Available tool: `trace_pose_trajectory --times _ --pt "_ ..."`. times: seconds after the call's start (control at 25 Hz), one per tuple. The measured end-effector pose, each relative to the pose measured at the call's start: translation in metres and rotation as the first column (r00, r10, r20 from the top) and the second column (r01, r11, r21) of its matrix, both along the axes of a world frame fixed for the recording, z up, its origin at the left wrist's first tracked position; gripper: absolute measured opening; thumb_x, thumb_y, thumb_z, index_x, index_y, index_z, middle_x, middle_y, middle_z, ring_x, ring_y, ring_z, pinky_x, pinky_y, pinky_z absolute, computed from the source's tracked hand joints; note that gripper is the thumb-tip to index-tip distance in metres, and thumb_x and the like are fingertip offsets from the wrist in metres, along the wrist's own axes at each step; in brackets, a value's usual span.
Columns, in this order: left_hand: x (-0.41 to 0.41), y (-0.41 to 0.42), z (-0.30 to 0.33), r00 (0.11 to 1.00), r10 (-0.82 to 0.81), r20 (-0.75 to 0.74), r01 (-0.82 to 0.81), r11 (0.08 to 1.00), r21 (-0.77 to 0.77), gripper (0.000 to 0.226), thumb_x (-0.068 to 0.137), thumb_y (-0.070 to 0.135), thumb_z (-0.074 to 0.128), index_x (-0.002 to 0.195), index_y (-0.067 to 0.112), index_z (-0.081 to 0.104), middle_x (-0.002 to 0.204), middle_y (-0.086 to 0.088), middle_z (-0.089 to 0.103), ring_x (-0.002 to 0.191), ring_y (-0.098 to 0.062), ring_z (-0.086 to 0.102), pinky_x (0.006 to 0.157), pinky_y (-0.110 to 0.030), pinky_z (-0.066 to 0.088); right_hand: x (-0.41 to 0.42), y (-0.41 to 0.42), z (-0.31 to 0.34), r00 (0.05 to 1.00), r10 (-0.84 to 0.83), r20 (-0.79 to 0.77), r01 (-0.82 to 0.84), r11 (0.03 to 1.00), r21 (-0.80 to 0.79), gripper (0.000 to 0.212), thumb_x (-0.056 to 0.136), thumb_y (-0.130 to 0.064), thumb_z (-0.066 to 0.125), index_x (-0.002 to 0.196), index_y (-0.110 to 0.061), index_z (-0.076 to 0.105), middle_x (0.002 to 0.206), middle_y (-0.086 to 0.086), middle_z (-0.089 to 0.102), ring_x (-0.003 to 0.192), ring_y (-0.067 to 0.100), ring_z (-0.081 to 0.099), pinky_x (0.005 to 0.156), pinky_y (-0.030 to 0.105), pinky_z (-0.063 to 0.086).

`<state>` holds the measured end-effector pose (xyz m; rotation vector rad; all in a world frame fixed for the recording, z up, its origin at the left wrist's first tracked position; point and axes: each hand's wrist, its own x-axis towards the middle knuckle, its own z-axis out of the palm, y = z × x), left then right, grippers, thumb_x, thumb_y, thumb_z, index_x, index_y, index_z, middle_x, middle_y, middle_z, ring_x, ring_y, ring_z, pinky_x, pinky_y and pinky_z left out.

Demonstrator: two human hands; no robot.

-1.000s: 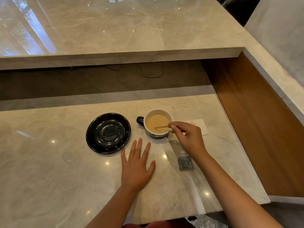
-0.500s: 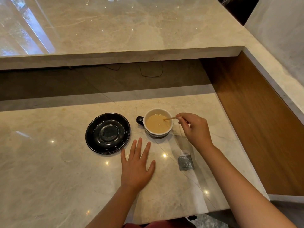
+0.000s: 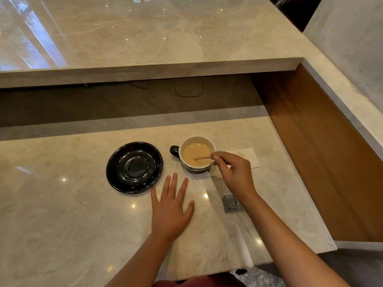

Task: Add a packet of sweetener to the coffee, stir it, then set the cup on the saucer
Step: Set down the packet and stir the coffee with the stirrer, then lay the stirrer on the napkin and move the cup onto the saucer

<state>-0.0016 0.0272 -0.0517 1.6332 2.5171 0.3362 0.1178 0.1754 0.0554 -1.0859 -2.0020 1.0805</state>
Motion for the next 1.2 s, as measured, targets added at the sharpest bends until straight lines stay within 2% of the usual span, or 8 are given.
trace_pose_trajectory --times 0.24,0.52,0.72,0.8,0.88,1.0,1.12,1.2 --pt "0.0 0.0 0.0 1.0 -0.002 0.001 0.002 1.0 0.007 0.063 0.092 0.056 0.027 0.149 0.032 0.014 0.157 -0.005 0.011 0.142 -0.019 -0.002 0.11 -0.048 -0.011 0.017 0.009 0.004 0.992 -0.112 -0.059 0.108 0.992 -0.069 0.018 0.09 -0.008 0.053 0.097 -0.013 0.069 0.083 -0.001 0.069 0.072 0.0 0.064 0.067 0.011 0.049" --pt "-0.001 0.0 0.001 1.0 -0.006 -0.001 0.006 1.0 0.007 0.063 0.092 0.056 0.027 0.149 0.031 0.017 0.157 -0.005 0.011 0.142 -0.019 -0.002 0.11 -0.048 -0.011 0.039 0.017 0.005 0.971 -0.202 -0.127 0.183 0.971 -0.152 0.017 0.09 -0.009 0.053 0.092 -0.011 0.07 0.081 0.004 0.071 0.068 0.005 0.066 0.066 0.015 0.053" --pt "-0.001 0.0 0.0 1.0 -0.004 -0.009 0.004 1.0 -0.003 0.063 0.092 0.056 0.028 0.149 0.031 0.015 0.157 -0.004 0.009 0.142 -0.019 -0.003 0.109 -0.047 -0.011 0.053 0.018 0.006 0.929 -0.312 -0.198 0.239 0.916 -0.322 0.02 0.091 -0.006 0.049 0.093 -0.005 0.068 0.081 0.005 0.07 0.066 0.006 0.067 0.064 0.016 0.055" --pt "-0.001 0.0 0.0 1.0 -0.006 -0.011 0.006 1.0 -0.007 0.063 0.092 0.057 0.027 0.149 0.032 0.014 0.157 -0.004 0.008 0.142 -0.018 -0.004 0.109 -0.047 -0.012 0.061 0.02 0.008 0.89 -0.375 -0.258 0.239 0.867 -0.437 0.02 0.092 -0.007 0.048 0.092 -0.009 0.069 0.084 0.006 0.071 0.07 0.012 0.068 0.065 0.018 0.056" --pt "-0.001 0.0 -0.001 1.0 -0.006 -0.012 0.006 1.0 -0.006 0.064 0.092 0.057 0.027 0.149 0.032 0.013 0.157 -0.003 0.007 0.142 -0.018 -0.005 0.109 -0.046 -0.013 0.072 0.025 0.011 0.856 -0.42 -0.302 0.24 0.84 -0.487 0.02 0.091 -0.008 0.05 0.088 -0.015 0.069 0.086 0.008 0.071 0.072 0.015 0.068 0.065 0.019 0.057" --pt "-0.001 0.0 0.0 1.0 -0.006 -0.008 0.006 1.0 0.006 0.063 0.092 0.057 0.028 0.148 0.032 0.017 0.157 -0.004 0.01 0.142 -0.018 -0.002 0.11 -0.048 -0.01 0.09 0.033 0.012 0.859 -0.404 -0.313 0.286 0.888 -0.36 0.015 0.087 -0.004 0.057 0.088 -0.011 0.07 0.08 0.002 0.071 0.066 0.008 0.068 0.063 0.015 0.055" --pt "0.0 0.0 0.002 1.0 -0.009 -0.003 0.009 1.0 0.01 0.063 0.091 0.056 0.027 0.148 0.03 0.02 0.157 -0.005 0.012 0.143 -0.019 0.0 0.111 -0.053 -0.003 0.105 0.038 0.008 0.921 -0.306 -0.242 0.29 0.952 -0.1 0.015 0.083 0.0 0.062 0.096 -0.004 0.069 0.072 -0.011 0.072 0.069 0.004 0.067 0.068 0.012 0.053" --pt "0.0 0.0 0.002 1.0 -0.011 -0.004 0.011 1.0 0.005 0.063 0.091 0.056 0.025 0.148 0.03 0.02 0.157 -0.005 0.012 0.143 -0.019 0.0 0.111 -0.055 -0.001 0.112 0.039 0.002 0.968 -0.218 -0.125 0.236 0.96 0.152 0.017 0.081 0.0 0.065 0.097 -0.004 0.069 0.082 -0.001 0.073 0.076 0.007 0.065 0.073 0.01 0.051"
